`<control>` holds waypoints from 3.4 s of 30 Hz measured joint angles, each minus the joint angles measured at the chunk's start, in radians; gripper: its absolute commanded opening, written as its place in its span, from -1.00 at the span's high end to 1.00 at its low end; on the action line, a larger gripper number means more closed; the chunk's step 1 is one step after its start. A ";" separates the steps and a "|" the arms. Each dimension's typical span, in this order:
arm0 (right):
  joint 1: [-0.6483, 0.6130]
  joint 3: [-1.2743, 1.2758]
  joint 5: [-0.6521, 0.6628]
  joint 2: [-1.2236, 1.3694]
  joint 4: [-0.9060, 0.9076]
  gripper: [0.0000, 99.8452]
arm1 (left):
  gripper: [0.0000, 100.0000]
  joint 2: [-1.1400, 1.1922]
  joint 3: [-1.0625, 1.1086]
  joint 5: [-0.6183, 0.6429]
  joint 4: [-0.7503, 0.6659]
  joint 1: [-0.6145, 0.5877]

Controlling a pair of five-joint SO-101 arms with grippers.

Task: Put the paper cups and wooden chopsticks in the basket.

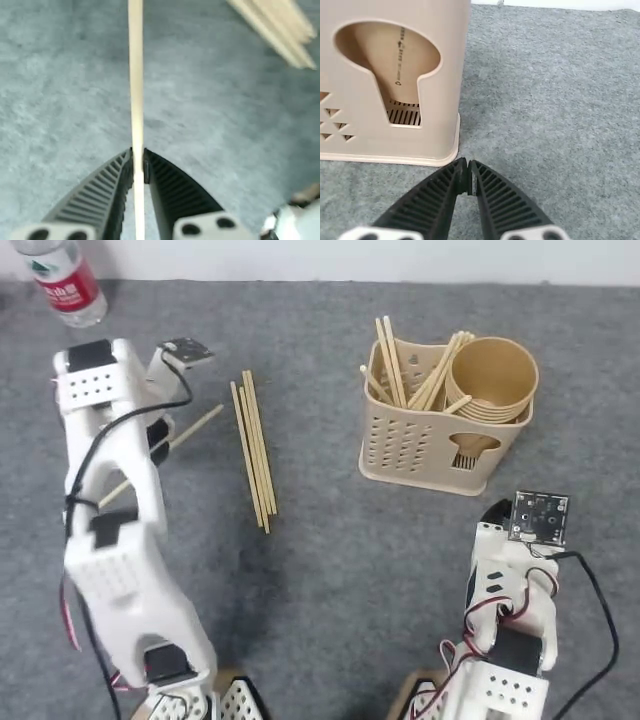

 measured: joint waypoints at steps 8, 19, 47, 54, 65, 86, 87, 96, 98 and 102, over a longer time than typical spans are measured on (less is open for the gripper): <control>0.000 0.000 0.000 0.000 0.000 0.98 | 0.98 -0.494 0.397 0.000 -0.002 0.135; 0.000 0.000 0.000 0.000 0.000 0.98 | 0.98 -1.149 1.002 0.345 -0.509 0.316; 0.002 0.000 0.000 0.000 0.000 0.98 | 0.98 -1.088 1.126 1.278 -1.864 0.829; 0.000 0.000 0.000 0.000 0.000 0.98 | 0.98 -0.841 1.111 1.361 -2.010 0.804; 0.000 0.000 0.000 0.000 0.000 0.98 | 0.90 -0.824 1.111 1.361 -1.995 0.775; 0.000 0.000 0.000 0.000 0.000 0.98 | 0.71 -1.048 1.086 1.370 -1.484 0.726; 0.000 0.000 0.000 0.000 0.000 0.98 | 0.71 -1.069 1.086 1.370 -1.441 0.700; 0.000 0.000 0.005 0.000 0.000 0.98 | 0.70 -1.137 1.086 1.370 -1.016 0.387; 0.000 0.000 0.005 0.000 0.000 0.98 | 0.71 -1.092 1.086 1.370 -0.982 0.341; 0.000 0.000 0.005 0.000 0.000 0.98 | 0.71 -0.964 1.086 1.370 -0.974 0.284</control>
